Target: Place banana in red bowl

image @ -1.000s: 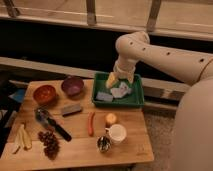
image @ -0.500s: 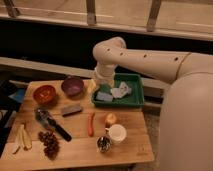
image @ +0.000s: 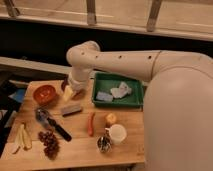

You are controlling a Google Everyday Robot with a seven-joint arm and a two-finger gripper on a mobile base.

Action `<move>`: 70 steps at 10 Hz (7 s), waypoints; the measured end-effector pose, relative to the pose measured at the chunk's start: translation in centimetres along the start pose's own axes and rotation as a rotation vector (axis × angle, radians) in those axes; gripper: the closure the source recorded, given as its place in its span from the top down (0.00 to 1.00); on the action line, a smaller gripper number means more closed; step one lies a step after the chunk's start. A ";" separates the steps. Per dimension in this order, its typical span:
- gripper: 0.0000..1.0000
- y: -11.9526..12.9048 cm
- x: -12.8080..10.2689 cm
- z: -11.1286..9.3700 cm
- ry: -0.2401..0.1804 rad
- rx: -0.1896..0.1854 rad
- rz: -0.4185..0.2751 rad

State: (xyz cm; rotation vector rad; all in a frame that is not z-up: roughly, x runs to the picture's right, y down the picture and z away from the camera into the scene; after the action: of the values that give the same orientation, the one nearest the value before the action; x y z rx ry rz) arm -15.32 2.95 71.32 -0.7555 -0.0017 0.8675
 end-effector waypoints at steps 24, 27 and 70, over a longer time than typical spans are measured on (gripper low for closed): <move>0.77 23.3 -9.7 6.4 0.056 -0.090 -0.613; 0.77 24.3 -10.7 7.2 0.057 -0.081 -0.631; 0.47 25.7 -6.5 27.2 0.343 0.016 -0.490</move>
State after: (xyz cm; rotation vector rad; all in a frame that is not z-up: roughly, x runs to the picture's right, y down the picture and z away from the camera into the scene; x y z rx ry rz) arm -45.30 25.28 78.07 -0.8342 0.1197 0.2667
